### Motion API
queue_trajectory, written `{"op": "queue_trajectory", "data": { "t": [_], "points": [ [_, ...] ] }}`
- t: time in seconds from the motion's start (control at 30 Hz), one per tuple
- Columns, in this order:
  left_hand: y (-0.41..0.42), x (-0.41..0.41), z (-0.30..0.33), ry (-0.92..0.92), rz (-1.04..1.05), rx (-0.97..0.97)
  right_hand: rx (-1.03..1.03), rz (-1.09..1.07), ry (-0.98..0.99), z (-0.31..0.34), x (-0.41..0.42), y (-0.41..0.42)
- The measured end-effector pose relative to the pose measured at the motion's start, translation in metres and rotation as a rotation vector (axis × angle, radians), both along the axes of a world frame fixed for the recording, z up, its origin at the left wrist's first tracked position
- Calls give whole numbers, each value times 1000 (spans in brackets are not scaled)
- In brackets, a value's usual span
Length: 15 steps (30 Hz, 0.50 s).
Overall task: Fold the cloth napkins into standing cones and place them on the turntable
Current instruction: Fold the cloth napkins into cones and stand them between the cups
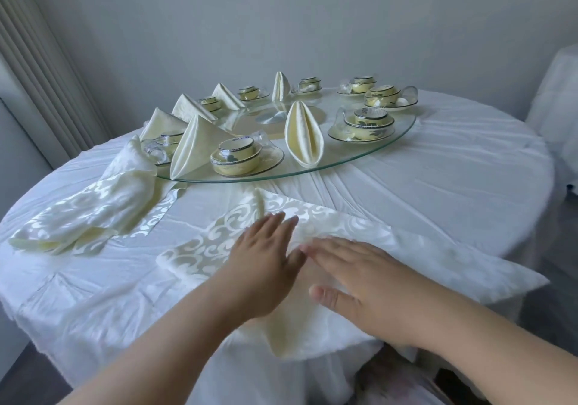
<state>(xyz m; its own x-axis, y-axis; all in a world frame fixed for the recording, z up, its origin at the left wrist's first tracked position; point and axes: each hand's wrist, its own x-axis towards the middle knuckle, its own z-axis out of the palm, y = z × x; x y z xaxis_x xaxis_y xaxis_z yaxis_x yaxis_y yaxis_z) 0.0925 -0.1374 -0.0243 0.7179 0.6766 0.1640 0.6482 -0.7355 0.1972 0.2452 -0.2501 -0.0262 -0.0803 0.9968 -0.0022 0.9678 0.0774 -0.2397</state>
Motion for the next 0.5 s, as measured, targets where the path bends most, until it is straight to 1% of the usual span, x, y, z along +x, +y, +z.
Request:
{"op": "queue_trajectory", "data": {
  "t": [0.03, 0.07, 0.1, 0.17, 0.27, 0.4, 0.5],
  "points": [
    [-7, 0, -9, 120, 4, -26, -36, -7, -18, -4, 6, -3],
    [-10, -1, -16, 198, 18, -27, -65, -14, -40, -7, 11, -7],
    [-10, -2, -22, 225, 33, -12, -84, -20, -59, -9, 17, -11],
    [-10, -3, -27, 217, 46, 14, -103, -51, -57, -10, 27, -20],
    [-10, -3, -29, 203, 45, 42, -101, -226, 27, -5, 47, -32],
    [-10, -2, -29, 212, 63, 49, 13, -477, -40, -3, 83, -27],
    [-11, -1, -28, 212, 66, 52, -56, -580, 13, 10, 98, -9]
  ]
}}
